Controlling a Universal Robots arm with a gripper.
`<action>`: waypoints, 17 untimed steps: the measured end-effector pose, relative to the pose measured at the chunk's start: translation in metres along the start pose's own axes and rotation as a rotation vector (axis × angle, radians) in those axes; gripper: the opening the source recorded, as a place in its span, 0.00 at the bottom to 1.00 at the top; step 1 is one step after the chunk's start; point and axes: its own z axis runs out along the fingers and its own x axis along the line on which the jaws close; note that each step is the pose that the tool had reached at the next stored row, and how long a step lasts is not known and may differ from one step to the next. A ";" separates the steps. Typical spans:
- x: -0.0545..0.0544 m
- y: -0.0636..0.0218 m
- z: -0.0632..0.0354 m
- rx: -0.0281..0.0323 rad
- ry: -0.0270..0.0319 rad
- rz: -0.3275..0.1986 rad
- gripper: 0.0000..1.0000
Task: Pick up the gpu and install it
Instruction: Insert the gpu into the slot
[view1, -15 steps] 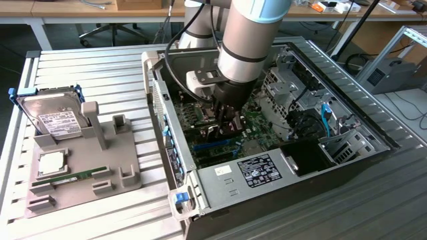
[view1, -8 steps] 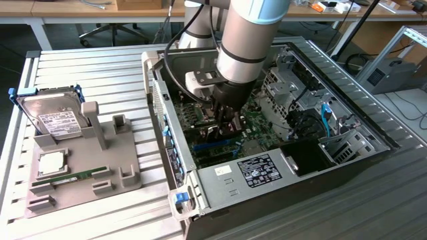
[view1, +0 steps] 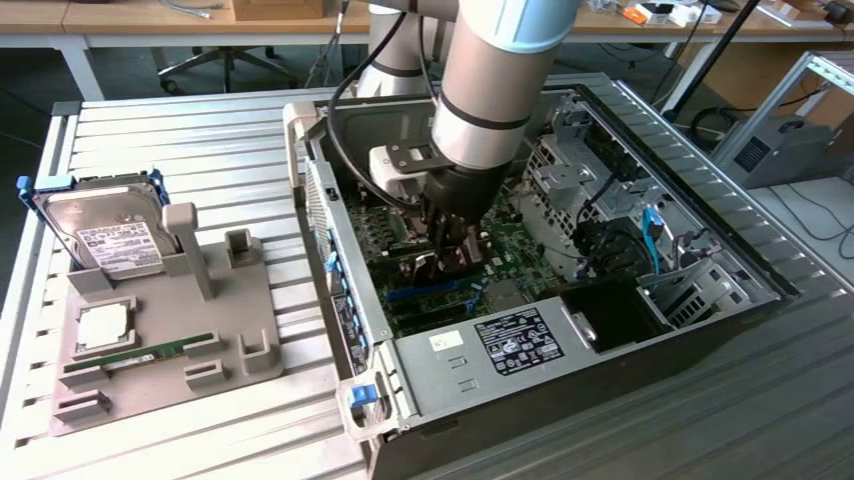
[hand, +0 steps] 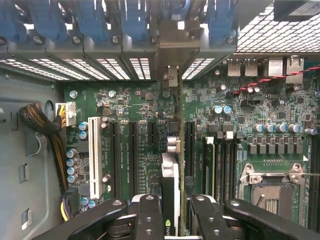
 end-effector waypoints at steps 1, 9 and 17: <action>0.000 0.0004 0.0002 0.0000 -0.0001 0.000 0.27; 0.000 0.0008 0.0025 0.0001 -0.0003 0.000 0.27; 0.000 0.0008 0.0043 0.0000 0.0000 0.000 0.27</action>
